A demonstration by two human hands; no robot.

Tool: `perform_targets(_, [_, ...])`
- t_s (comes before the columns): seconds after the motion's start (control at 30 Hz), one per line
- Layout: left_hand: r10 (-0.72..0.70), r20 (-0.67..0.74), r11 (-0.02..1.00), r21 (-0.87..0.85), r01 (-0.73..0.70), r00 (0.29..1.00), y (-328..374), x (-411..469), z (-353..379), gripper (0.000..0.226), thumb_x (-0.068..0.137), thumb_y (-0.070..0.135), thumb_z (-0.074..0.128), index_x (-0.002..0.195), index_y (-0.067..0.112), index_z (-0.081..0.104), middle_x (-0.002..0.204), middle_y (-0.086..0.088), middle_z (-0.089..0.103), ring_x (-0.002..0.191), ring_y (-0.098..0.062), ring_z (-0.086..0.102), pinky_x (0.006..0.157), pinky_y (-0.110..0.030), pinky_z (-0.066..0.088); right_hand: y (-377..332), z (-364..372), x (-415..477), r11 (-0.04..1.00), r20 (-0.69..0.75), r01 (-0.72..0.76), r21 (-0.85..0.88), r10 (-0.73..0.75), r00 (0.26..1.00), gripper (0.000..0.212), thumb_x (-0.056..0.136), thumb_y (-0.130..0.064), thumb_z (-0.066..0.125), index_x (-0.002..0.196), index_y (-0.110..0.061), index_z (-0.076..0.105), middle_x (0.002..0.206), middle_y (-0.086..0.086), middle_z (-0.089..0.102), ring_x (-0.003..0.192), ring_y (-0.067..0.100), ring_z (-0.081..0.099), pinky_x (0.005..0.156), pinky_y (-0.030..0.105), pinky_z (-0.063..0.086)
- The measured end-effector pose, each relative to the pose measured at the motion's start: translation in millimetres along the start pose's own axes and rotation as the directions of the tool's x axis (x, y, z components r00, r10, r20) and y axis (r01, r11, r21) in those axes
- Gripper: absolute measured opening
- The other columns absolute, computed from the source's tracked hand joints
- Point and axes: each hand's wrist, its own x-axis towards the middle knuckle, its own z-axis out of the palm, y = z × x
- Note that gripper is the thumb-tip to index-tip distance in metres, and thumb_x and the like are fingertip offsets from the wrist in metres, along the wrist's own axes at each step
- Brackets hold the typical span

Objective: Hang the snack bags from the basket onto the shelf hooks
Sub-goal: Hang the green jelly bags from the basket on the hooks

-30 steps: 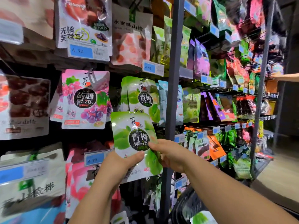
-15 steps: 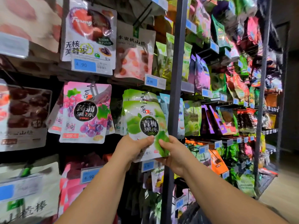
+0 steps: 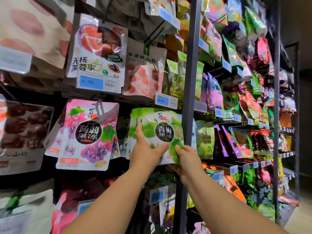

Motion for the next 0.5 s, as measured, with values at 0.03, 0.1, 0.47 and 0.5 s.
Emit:
perform_targets(0.03, [0.009,0.006,1.0,-0.011,-0.008,1.0,0,1,0,0.107,0.082,0.042,0.076,0.153,0.04,-0.004,0.146,-0.001,0.046,0.117,-0.023,0.054,0.089,-0.03,0.042,1,0,2,1.0,-0.002,0.004,-0.008,-0.004,1.0,0.011,0.102,-0.015,0.052,0.094,-0.013,0.06,0.096,0.012,0.068,0.089,0.027,0.067,0.067,0.036,0.056])
perform_targets(0.1, [0.043,0.025,0.999,-0.011,-0.042,0.999,0,4,-1,0.105,0.083,0.041,0.075,0.153,0.043,-0.004,0.144,0.002,0.047,0.106,-0.016,0.05,0.085,-0.028,0.038,3,0,7,1.0,-0.012,0.005,-0.031,-0.005,1.0,0.011,0.101,-0.016,0.052,0.095,-0.014,0.061,0.103,0.015,0.068,0.099,0.031,0.067,0.069,0.037,0.056])
perform_targets(0.47, [0.074,0.029,0.992,0.102,-0.077,0.997,-6,20,2,0.089,0.086,0.047,0.07,0.153,0.045,0.011,0.143,0.001,0.05,0.123,-0.024,0.052,0.085,-0.025,0.037,7,1,22,0.992,-0.037,0.023,-0.126,-0.028,0.999,0.013,0.1,-0.022,0.055,0.096,-0.013,0.063,0.112,0.022,0.066,0.098,0.033,0.065,0.063,0.034,0.057])
perform_targets(0.5, [0.076,0.027,0.991,0.107,-0.079,0.997,-7,21,2,0.088,0.086,0.047,0.07,0.152,0.046,0.012,0.142,0.001,0.051,0.122,-0.023,0.053,0.085,-0.025,0.037,7,1,23,0.991,-0.042,0.027,-0.13,-0.033,0.999,0.013,0.1,-0.022,0.054,0.096,-0.013,0.063,0.112,0.021,0.066,0.101,0.034,0.065,0.064,0.034,0.057])
